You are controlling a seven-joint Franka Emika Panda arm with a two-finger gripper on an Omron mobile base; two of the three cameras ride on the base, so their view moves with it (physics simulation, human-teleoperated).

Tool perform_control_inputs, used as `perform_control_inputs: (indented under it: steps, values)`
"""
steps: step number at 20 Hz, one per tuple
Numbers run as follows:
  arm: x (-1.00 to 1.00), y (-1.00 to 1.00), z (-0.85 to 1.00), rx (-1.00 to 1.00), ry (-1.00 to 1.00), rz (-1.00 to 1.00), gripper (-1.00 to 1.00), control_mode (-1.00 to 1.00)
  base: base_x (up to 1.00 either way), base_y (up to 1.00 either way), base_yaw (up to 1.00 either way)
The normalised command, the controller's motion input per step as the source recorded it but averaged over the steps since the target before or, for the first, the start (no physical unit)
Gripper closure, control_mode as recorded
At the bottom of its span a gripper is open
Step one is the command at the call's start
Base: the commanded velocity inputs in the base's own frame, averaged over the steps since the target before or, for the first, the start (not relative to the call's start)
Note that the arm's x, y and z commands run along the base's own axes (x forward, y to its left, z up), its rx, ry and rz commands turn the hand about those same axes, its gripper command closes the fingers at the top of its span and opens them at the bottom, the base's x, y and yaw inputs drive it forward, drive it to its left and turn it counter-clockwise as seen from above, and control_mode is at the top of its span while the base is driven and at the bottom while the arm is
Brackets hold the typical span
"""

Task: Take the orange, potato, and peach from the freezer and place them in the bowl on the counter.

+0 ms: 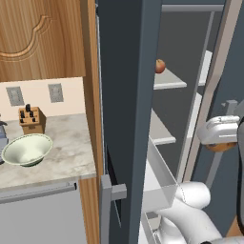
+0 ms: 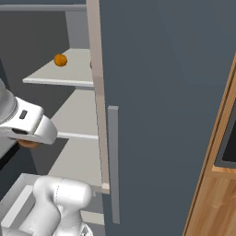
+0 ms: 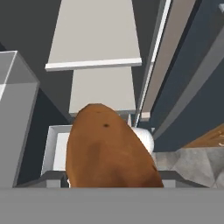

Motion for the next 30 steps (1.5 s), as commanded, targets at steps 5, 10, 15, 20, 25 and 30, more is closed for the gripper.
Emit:
perform_control_inputs:
  steps: [5, 10, 15, 20, 25, 30]
  values:
    - [0.02, 0.0, -0.36, 0.0, 0.04, 0.03, 1.0, -1.0, 0.0, 0.0, 0.0]
    - [0.0, 0.0, -0.08, 0.0, 0.0, 0.02, 1.0, 1.0, -0.21, -0.03, 0.01]
    - [0.0, 0.0, 0.0, 0.0, 0.0, 0.0, 1.0, 1.0, -1.0, -0.36, 0.0]
    - [0.0, 0.0, 0.0, 0.0, 0.0, 0.0, 1.0, 1.0, -0.87, -0.14, -0.04]
    - [0.0, 0.0, 0.0, 0.0, 0.0, 0.0, 1.0, 1.0, -0.46, 0.6, 0.0]
    - [0.0, 0.0, 0.0, 0.0, 0.0, 0.0, 1.0, 1.0, -0.28, 0.99, 0.0]
